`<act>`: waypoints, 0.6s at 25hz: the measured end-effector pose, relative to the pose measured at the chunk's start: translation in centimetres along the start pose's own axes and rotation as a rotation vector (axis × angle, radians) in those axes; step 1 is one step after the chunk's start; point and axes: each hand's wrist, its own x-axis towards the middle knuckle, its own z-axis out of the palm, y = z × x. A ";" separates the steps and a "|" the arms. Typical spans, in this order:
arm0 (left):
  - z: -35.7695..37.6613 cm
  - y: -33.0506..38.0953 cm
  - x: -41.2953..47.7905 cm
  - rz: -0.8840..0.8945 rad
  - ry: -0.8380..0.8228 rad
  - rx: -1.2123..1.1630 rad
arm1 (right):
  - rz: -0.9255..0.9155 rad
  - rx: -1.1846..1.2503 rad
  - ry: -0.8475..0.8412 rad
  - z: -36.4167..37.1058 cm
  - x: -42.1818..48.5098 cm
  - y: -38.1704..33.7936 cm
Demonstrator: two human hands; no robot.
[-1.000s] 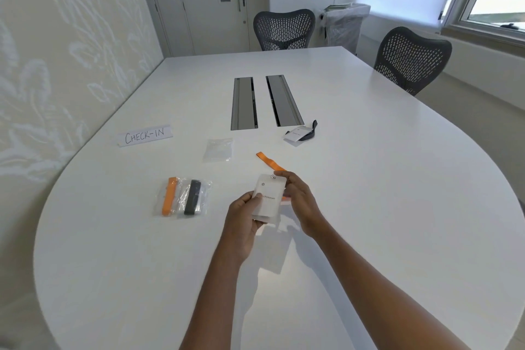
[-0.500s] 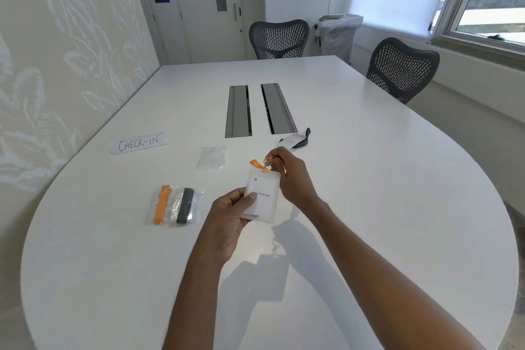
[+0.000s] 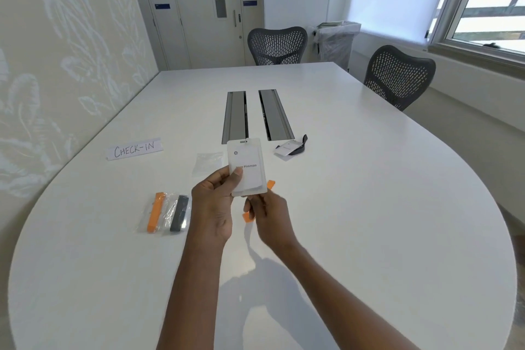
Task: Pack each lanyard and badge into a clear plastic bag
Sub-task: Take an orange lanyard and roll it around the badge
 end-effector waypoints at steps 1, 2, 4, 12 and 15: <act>0.2 -0.1 0.1 0.006 0.019 -0.003 | 0.042 0.025 -0.012 0.3 -0.8 -0.2; 0.3 -0.2 0.2 0.014 0.042 -0.003 | 0.080 0.053 -0.027 0.4 -1.4 -0.5; 0.4 -0.6 0.4 0.039 0.084 0.015 | 0.129 0.099 -0.060 0.3 -2.4 -1.1; 0.5 -2.1 0.5 0.141 0.097 0.123 | 0.257 0.157 -0.068 -0.9 -2.9 -2.8; 0.3 -3.0 0.0 0.226 0.122 0.290 | 0.248 0.006 -0.028 -1.5 -2.8 -3.1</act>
